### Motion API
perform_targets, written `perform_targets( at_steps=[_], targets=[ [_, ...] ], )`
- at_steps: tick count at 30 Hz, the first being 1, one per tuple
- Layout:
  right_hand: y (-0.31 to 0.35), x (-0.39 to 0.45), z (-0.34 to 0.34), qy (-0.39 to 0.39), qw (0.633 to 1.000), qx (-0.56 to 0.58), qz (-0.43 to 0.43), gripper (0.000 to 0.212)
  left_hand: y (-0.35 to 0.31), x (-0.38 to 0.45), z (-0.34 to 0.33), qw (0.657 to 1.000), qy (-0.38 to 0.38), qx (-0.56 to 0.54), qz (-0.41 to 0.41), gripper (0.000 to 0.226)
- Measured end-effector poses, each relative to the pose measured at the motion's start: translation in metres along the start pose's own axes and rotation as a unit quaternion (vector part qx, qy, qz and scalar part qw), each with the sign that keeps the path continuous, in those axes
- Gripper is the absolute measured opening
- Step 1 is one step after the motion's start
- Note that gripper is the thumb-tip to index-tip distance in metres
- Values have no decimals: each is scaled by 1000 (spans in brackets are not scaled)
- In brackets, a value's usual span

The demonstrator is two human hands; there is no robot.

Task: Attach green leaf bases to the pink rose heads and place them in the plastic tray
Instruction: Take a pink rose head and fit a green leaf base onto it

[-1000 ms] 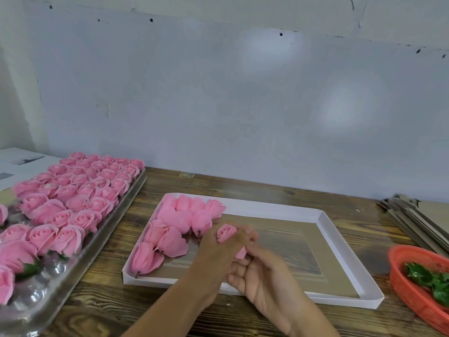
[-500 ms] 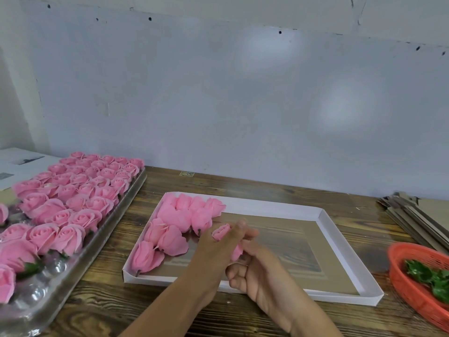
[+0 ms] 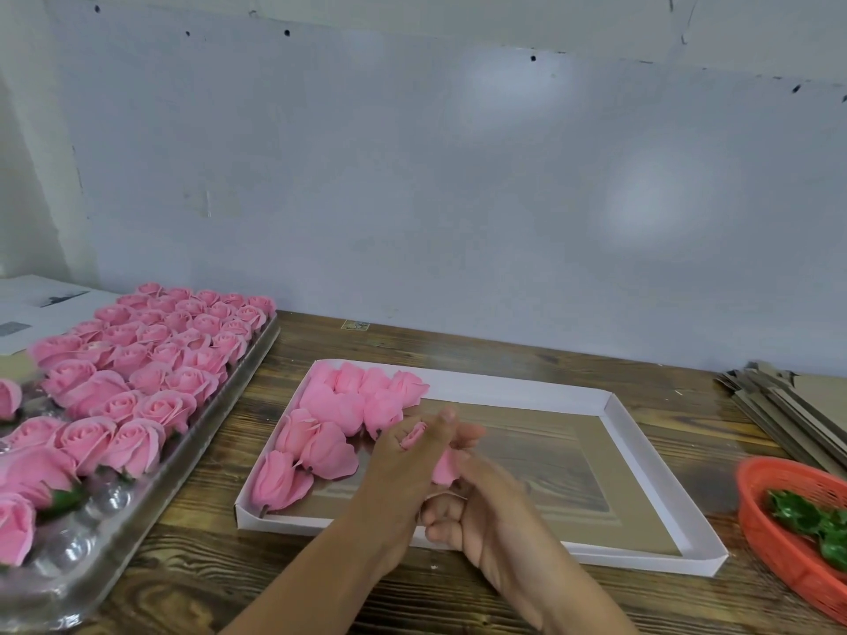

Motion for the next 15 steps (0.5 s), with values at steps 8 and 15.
perform_targets(
  at_steps=[8,15],
  targets=[
    [-1,-5,1,17,1000,-18,-20,50,-4,-4,-4,998,56,25,-24,54],
    [5,-2,18,-47,996,-61,-37,66,-15,-2,-3,991,87,52,-82,15]
  ],
)
Point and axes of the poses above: each hand's wrist, its own x-axis towards the middle knuckle, its own z-axis out of the back of the hand, y = z × x, the point moved 7 cm from there along x, towards the middle knuckle, and after that the axes turned 9 degrees about -y, right-handed, at the moved point
